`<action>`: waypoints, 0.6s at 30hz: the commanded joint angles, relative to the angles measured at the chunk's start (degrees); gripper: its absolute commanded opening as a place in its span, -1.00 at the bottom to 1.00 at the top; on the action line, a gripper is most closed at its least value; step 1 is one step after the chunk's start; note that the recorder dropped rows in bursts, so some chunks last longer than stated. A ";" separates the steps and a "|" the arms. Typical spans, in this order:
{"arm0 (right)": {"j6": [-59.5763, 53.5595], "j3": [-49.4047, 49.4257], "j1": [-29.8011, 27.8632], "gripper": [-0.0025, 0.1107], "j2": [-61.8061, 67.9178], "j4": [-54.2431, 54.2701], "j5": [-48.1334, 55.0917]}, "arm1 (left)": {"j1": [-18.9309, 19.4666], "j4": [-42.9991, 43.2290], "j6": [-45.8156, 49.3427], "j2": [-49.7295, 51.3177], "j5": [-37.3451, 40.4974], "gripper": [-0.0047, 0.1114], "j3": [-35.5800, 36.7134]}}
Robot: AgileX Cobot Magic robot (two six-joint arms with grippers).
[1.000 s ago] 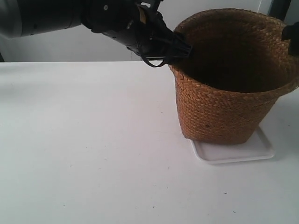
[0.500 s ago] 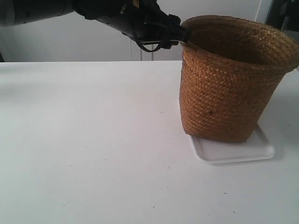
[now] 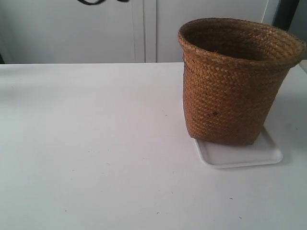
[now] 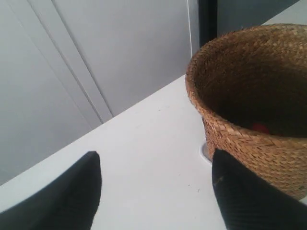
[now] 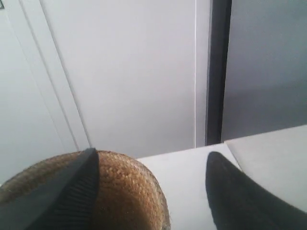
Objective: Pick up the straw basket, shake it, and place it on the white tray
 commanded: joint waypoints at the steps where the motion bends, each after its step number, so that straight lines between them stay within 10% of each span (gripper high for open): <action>1: 0.37 1.26 0.07 0.10 -7.33 0.10 2.57 | -0.01 0.07 -1.91 -8.83 0.25 0.27 7.50; 18: 3.96 11.97 0.07 0.10 -49.12 0.03 16.21 | -0.01 0.58 -5.52 -47.37 -29.95 0.27 53.17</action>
